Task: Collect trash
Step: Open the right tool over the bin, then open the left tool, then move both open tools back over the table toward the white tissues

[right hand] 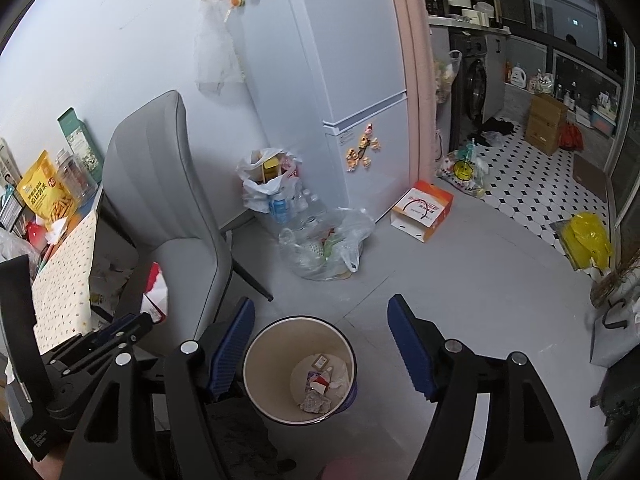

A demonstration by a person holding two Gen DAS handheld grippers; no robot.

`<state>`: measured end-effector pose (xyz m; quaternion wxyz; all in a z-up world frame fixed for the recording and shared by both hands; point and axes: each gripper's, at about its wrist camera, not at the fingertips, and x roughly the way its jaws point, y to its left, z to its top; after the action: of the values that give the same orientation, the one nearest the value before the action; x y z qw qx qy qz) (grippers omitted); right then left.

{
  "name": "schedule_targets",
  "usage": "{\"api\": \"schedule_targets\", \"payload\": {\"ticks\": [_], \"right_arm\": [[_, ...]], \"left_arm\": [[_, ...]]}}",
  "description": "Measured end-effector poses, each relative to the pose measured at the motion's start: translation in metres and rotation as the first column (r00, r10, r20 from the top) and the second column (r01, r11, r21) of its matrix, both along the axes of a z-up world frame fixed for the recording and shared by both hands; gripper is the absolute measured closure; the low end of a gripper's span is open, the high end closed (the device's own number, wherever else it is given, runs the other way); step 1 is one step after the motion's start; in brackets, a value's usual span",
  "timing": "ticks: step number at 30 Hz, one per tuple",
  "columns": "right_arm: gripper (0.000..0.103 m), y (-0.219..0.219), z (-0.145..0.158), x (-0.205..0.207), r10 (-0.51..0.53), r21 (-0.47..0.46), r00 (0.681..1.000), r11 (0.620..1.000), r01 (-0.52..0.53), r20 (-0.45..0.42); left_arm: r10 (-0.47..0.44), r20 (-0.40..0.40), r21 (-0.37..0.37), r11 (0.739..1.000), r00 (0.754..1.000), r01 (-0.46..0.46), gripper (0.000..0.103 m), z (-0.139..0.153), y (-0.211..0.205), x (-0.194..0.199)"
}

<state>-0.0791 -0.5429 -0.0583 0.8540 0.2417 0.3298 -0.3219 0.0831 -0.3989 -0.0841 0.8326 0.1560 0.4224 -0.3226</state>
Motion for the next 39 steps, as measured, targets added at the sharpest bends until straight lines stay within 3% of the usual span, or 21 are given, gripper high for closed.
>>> {"api": "schedule_targets", "payload": {"ticks": [2,4,5,6,8,12,20,27,39], "right_arm": [[0.035,-0.004,-0.001,-0.004,-0.009,0.003,1.0,1.0,0.009,0.004],[0.035,-0.006,-0.001,-0.005,-0.015,0.005,1.0,1.0,0.015,0.005],[0.035,-0.007,-0.001,-0.006,-0.018,0.007,1.0,1.0,0.018,0.006],[0.035,-0.008,-0.001,-0.008,-0.022,0.008,1.0,1.0,0.022,0.009],[0.035,-0.008,0.0,-0.01,-0.025,0.008,1.0,1.0,0.025,0.014],[0.031,-0.005,0.003,-0.009,-0.015,0.008,1.0,1.0,0.015,0.019],[0.009,0.017,0.015,0.01,0.026,0.0,0.998,1.0,-0.026,0.058],[0.008,0.06,0.03,0.053,0.135,-0.004,0.988,0.991,-0.135,0.081],[0.008,0.14,0.048,0.108,0.294,-0.032,0.953,0.956,-0.293,0.076]], "left_arm": [[-0.018,-0.009,0.006,1.0,1.0,0.018,0.081,-0.003,-0.007,-0.004],[-0.034,-0.022,0.013,0.999,0.999,0.034,0.06,-0.007,-0.011,-0.007],[-0.035,-0.013,0.013,0.999,0.999,0.036,0.042,-0.007,-0.012,-0.008],[-0.032,0.0,0.013,0.999,0.999,0.032,0.036,-0.006,-0.011,-0.009],[-0.02,0.023,0.014,1.0,1.0,0.019,0.032,-0.003,-0.009,-0.009],[0.016,0.059,0.004,1.0,0.998,-0.016,0.013,0.01,0.001,-0.003],[0.13,0.102,-0.039,0.991,0.986,-0.127,0.006,0.035,0.052,0.018],[0.251,0.128,-0.076,0.967,0.959,-0.243,0.006,0.054,0.116,0.042],[0.446,0.143,-0.125,0.894,0.883,-0.431,0.006,0.071,0.236,0.067]]}}
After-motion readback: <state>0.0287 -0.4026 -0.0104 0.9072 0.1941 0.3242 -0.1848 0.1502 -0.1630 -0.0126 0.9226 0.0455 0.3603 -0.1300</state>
